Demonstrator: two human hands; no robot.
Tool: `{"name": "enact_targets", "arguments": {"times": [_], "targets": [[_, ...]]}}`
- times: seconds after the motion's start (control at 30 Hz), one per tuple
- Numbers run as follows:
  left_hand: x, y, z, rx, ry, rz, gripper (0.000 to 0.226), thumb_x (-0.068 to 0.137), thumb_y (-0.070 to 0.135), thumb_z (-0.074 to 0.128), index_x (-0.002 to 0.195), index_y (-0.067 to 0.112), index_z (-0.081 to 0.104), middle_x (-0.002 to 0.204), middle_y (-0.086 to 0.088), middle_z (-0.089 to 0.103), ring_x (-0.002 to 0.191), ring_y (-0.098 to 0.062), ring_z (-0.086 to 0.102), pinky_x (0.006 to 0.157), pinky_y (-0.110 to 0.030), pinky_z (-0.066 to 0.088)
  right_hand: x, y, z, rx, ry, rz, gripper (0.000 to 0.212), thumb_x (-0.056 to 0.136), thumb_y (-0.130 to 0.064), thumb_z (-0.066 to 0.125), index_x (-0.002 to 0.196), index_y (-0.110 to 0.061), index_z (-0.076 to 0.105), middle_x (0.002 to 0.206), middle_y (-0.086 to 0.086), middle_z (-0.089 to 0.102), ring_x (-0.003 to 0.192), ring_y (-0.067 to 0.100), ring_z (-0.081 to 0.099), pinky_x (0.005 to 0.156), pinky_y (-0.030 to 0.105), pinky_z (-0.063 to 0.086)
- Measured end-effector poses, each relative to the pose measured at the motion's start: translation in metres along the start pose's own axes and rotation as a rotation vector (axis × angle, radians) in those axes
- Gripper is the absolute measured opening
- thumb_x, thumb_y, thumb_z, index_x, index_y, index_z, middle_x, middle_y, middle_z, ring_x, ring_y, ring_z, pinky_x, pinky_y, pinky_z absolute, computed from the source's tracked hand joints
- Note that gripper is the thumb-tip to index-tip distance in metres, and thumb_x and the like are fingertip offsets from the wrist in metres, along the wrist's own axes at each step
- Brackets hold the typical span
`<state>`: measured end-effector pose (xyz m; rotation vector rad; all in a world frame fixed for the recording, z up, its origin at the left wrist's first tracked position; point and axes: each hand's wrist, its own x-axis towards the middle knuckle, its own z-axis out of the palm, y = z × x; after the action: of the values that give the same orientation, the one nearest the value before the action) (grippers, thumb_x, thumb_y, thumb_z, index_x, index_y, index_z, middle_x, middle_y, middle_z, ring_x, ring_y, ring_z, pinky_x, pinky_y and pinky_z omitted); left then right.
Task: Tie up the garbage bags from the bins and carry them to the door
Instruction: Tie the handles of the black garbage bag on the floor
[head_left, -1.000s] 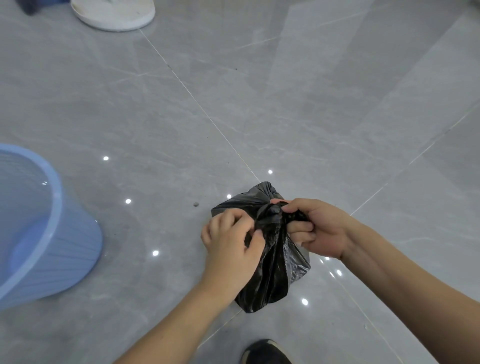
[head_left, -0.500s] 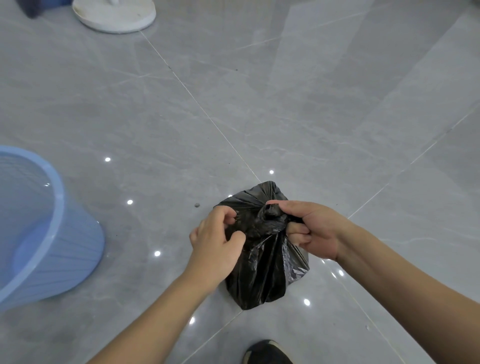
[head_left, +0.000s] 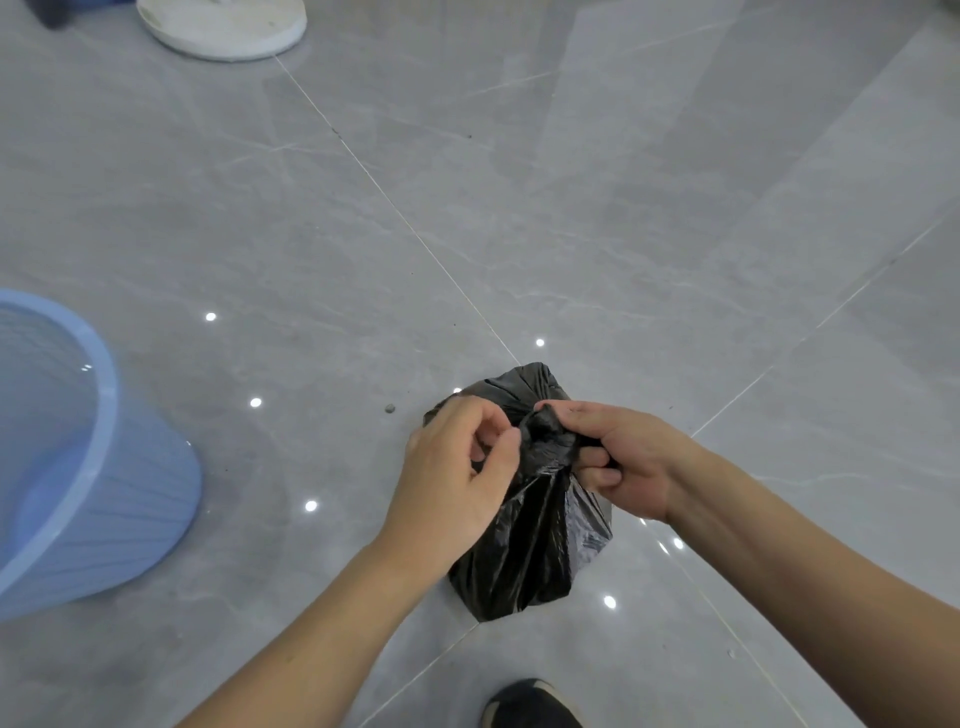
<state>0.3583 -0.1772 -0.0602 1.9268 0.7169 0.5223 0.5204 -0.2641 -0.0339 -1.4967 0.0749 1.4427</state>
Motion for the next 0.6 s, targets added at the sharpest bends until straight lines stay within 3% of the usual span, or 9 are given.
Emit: {"name": "enact_targets", "arguments": {"times": [0.07, 0.13, 0.3, 0.43, 0.6], "targets": [[-0.002, -0.003, 0.005, 0.032, -0.052, -0.003, 0.011, 0.086, 0.041, 0.057, 0.08, 0.032, 0.054, 0.075, 0.014, 0.06, 0.063, -0.01, 0.058, 0.066, -0.028, 0.048, -0.001, 0.0, 0.002, -0.018, -0.006, 0.004, 0.019, 0.099, -0.013, 0.047, 0.095, -0.013, 0.065, 0.065, -0.004, 0.051, 0.037, 0.002, 0.025, 0.029, 0.013, 0.017], [-0.004, -0.008, 0.011, 0.096, -0.101, -0.047, 0.011, 0.085, 0.037, 0.057, 0.078, 0.032, 0.051, 0.069, 0.013, 0.06, 0.058, -0.008, 0.056, 0.068, -0.03, 0.049, -0.001, 0.0, 0.002, -0.009, 0.003, 0.012, 0.022, 0.099, -0.012, 0.046, 0.086, -0.013, 0.064, 0.065, -0.004, 0.046, 0.036, 0.002, 0.024, 0.029, 0.013, 0.015], [-0.003, -0.013, 0.019, 0.209, -0.211, -0.107, 0.01, 0.084, 0.027, 0.055, 0.082, 0.033, 0.048, 0.066, 0.012, 0.058, 0.062, -0.005, 0.053, 0.077, -0.036, 0.049, -0.001, 0.003, 0.004, -0.007, 0.056, 0.023, 0.009, 0.096, -0.012, 0.052, 0.097, -0.009, 0.061, 0.065, -0.003, 0.043, 0.038, 0.003, 0.026, 0.029, 0.013, 0.017], [-0.001, -0.012, 0.011, 0.093, -0.188, -0.156, 0.023, 0.073, 0.027, 0.051, 0.094, 0.036, 0.049, 0.082, 0.014, 0.059, 0.065, -0.006, 0.055, 0.068, -0.026, 0.045, -0.003, 0.003, 0.001, 0.014, 0.065, 0.035, 0.011, 0.093, -0.013, 0.058, 0.083, -0.01, 0.058, 0.063, -0.002, 0.047, 0.039, 0.003, 0.028, 0.031, 0.013, 0.019], [-0.001, -0.007, 0.01, -0.079, -0.131, -0.222, 0.012, 0.074, 0.042, 0.061, 0.082, 0.033, 0.059, 0.079, 0.017, 0.06, 0.069, -0.006, 0.057, 0.066, -0.022, 0.048, 0.0, 0.005, 0.002, 0.007, 0.044, 0.066, 0.009, 0.091, -0.012, 0.061, 0.083, -0.009, 0.061, 0.066, -0.001, 0.053, 0.039, 0.003, 0.03, 0.03, 0.013, 0.021]]}}
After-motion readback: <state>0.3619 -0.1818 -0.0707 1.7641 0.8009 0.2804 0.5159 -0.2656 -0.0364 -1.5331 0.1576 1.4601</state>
